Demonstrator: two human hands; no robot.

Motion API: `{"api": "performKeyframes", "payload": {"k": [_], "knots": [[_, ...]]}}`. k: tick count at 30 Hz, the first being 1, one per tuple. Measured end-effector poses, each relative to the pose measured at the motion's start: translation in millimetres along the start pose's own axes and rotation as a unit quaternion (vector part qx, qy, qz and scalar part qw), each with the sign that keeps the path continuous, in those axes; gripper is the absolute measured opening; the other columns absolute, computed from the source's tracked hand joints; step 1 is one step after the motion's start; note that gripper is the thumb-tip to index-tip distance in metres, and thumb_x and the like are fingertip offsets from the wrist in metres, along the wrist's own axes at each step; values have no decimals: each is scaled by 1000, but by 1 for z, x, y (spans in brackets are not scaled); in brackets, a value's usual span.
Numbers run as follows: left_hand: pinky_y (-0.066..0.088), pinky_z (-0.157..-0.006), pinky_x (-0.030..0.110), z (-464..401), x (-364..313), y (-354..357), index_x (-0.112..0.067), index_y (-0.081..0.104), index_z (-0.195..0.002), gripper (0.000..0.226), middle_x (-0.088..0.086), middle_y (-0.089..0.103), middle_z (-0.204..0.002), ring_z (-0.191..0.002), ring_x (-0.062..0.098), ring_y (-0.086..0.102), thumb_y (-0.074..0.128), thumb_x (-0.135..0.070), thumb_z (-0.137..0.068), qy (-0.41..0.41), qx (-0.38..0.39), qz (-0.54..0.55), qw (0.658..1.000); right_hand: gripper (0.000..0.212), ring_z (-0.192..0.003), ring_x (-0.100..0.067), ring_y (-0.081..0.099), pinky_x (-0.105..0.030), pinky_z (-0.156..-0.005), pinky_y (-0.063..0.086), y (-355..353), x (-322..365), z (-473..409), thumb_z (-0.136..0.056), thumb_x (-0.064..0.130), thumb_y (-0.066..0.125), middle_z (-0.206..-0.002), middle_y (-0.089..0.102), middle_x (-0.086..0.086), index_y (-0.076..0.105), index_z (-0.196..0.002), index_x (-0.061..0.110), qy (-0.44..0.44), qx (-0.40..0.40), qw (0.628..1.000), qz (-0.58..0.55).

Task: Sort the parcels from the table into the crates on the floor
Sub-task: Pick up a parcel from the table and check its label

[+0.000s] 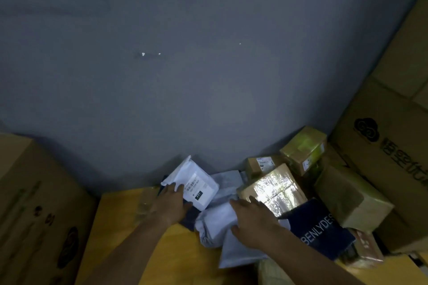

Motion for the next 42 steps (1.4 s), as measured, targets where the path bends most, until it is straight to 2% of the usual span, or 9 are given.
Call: {"api": "performKeyframes", "payload": {"k": [8, 13, 25, 31, 34, 36, 38, 40, 42], "knots": [[42, -107, 44, -78, 40, -1, -4, 31, -145, 72, 16, 42, -148, -134, 33, 44, 61, -46, -94, -73, 7, 78, 994, 64, -145, -29, 35, -41, -117, 33, -15, 19, -37, -100, 41, 53, -157, 42, -5, 30, -155, 19, -10, -14, 1000, 6], [46, -103, 41, -99, 39, 10, -13, 38, -145, 67, 13, 52, -141, -127, 31, 54, 67, -40, -91, -60, 21, 120, 991, 59, -142, -29, 37, -43, -116, 34, -5, 1, -41, -99, 39, 53, -154, 44, -5, 33, -151, 20, 5, 1, 1000, 2], [54, -78, 34, -112, 44, 20, -10, 62, -121, 44, 9, 71, -113, -96, 26, 68, 77, -24, -83, -89, 12, 231, 969, 44, -127, -27, 51, -44, -109, 41, -3, -37, -25, -94, 33, 52, -133, 60, -1, 44, -136, 23, 38, 2, 999, -26], [51, -71, 32, -102, 31, -18, -12, 67, -108, 37, 7, 72, -101, -86, 23, 67, 82, -21, -75, -40, -8, 278, 960, 59, -131, -29, 49, -40, -108, 43, -21, -40, -11, -97, 36, 55, -140, 56, -5, 36, -150, 21, 49, -10, 998, -47], [52, -70, 34, -92, 19, -59, -8, 69, -97, 45, 6, 71, -90, -82, 24, 68, 87, -28, -61, 14, -34, 325, 945, 50, -122, -26, 55, -39, -99, 49, -36, -38, -4, -97, 39, 56, -131, 60, -6, 44, -142, 21, 50, -26, 995, -81], [46, -63, 28, -79, 8, -91, -9, 66, -91, 37, 3, 68, -84, -76, 20, 64, 91, -19, -64, 55, -38, 336, 939, 47, -116, -24, 60, -35, -93, 51, -46, -38, 0, -95, 42, 57, -124, 64, -4, 48, -137, 23, 60, -40, 992, -107], [49, -68, 27, -64, -4, -121, -7, 69, -94, 33, 4, 71, -88, -77, 18, 66, 90, -9, -69, 95, -21, 343, 934, 49, -117, -21, 61, -31, -92, 48, -58, -36, 6, -96, 43, 58, -126, 65, 0, 48, -141, 25, 57, -56, 988, -135], [54, -81, 33, -47, -13, -150, -6, 72, -98, 37, 7, 76, -96, -86, 19, 70, 92, -11, -67, 134, -9, 331, 934, 52, -125, -21, 57, -29, -98, 44, -74, -31, 13, -98, 40, 59, -136, 61, 2, 45, -146, 24, 38, -72, 983, -162], [54, -86, 30, -27, -22, -176, -10, 72, -102, 38, 4, 76, -101, -91, 16, 71, 91, -13, -69, 160, 2, 311, 937, 56, -128, -21, 55, -30, -102, 43, -88, -28, 20, -97, 39, 62, -142, 58, 1, 44, -147, 22, 21, -85, 979, -185]]}}
Point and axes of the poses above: each hand's wrist, its own z-axis away from the middle knuckle, its own y-axis out of the palm, x = y × z, the point moved 6 cm from there along -z, towards the middle knuckle
